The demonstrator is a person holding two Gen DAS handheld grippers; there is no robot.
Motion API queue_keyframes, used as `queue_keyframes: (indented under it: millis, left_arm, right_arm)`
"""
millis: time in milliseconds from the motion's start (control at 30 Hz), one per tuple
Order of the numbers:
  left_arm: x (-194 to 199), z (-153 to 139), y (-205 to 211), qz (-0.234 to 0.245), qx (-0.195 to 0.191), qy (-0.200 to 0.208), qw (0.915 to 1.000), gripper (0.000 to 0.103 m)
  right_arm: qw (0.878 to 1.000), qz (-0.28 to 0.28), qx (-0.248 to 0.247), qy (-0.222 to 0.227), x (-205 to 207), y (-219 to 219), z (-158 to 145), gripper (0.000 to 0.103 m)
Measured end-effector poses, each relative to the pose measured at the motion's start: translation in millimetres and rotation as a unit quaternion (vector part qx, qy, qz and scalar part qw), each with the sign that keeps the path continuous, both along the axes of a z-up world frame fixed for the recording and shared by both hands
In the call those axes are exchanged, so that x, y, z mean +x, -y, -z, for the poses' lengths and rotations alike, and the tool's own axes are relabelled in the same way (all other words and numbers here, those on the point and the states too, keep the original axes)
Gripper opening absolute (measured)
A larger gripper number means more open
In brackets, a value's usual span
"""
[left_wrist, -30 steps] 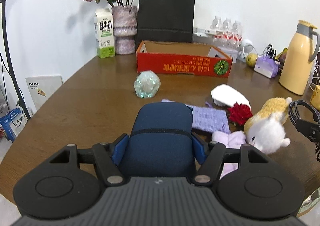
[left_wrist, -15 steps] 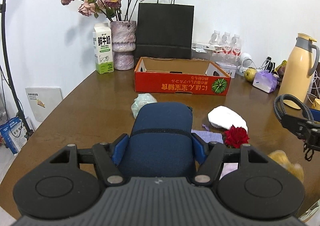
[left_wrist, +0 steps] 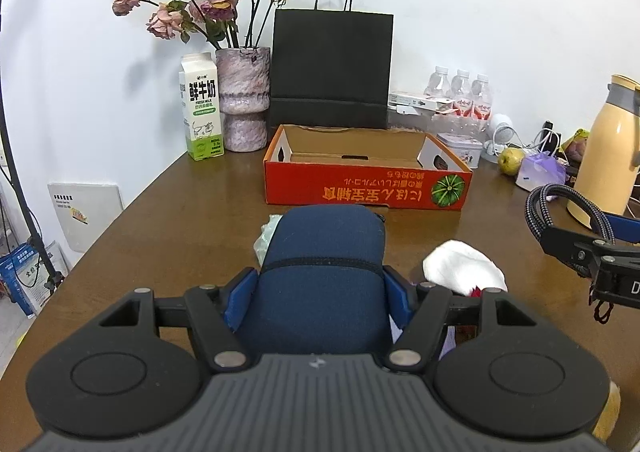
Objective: Organize objects
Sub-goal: 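Carry the navy case with the left tool while the right tool carries the cable to the box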
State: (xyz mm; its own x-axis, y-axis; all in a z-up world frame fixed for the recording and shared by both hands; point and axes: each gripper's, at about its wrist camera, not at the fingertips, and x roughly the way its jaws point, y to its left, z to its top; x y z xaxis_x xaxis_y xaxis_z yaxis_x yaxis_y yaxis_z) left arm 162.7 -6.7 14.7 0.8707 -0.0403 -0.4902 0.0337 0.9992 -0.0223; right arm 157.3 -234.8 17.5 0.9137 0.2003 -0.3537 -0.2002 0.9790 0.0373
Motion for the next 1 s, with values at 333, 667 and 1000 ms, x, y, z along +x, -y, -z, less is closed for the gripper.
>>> queue_keyframes:
  millis: [333, 667, 1000]
  left_arm:
    - [47, -10, 9, -0.004, -0.008, 0.011, 0.9999, 0.067]
    - [102, -20, 19, -0.008, -0.011, 0.023, 0.9996, 0.067]
    - [161, -29, 17, -0.027, -0.029, 0.038, 0.9985, 0.067]
  right_arm:
    - [1.0, -0.006, -0.01, -0.008, 50, 3, -3, 0.083]
    - [1.0, -0.013, -0.018, -0.012, 107, 2, -9, 0.083]
    - [0.999, -0.03, -0.019, -0.017, 167, -12, -20, 0.083]
